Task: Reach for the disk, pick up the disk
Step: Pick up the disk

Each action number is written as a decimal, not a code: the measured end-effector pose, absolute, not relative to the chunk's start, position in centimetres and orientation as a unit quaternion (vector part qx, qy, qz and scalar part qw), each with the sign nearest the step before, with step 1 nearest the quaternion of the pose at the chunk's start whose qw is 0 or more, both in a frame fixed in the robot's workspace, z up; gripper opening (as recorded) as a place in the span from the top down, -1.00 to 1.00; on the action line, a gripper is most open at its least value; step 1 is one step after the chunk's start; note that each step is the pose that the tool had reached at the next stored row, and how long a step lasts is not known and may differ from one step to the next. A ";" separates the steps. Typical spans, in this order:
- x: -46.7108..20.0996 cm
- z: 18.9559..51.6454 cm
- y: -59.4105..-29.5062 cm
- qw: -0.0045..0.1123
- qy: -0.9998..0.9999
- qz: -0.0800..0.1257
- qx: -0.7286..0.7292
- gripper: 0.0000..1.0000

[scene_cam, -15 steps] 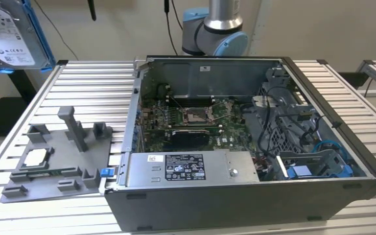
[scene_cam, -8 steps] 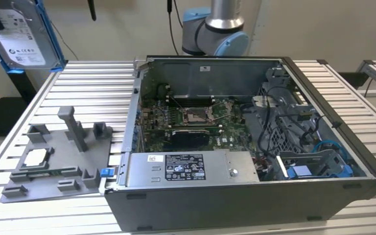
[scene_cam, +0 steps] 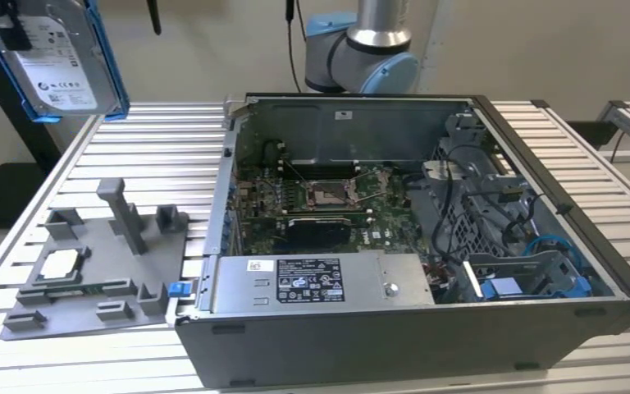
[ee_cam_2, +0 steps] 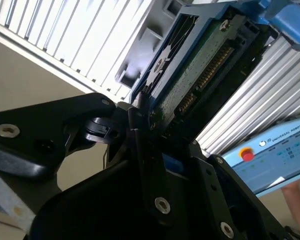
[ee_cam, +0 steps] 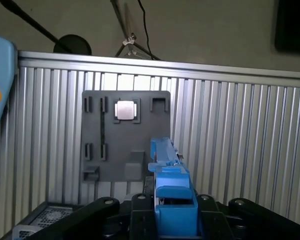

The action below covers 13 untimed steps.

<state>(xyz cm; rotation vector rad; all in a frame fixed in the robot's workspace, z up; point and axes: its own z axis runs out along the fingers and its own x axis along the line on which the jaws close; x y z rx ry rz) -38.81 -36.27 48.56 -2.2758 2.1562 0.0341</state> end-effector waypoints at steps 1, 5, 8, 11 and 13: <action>-38.5 48.6 -36.3 0.003 0.688 0.011 -0.726 1.00; -37.2 48.6 -36.3 0.002 0.688 0.012 -0.726 1.00; -36.3 48.6 -36.3 0.002 0.688 0.012 -0.726 1.00; -35.4 48.6 -36.3 0.002 0.688 0.013 -0.726 1.00; -34.8 48.6 -36.3 0.001 0.688 0.013 -0.726 1.00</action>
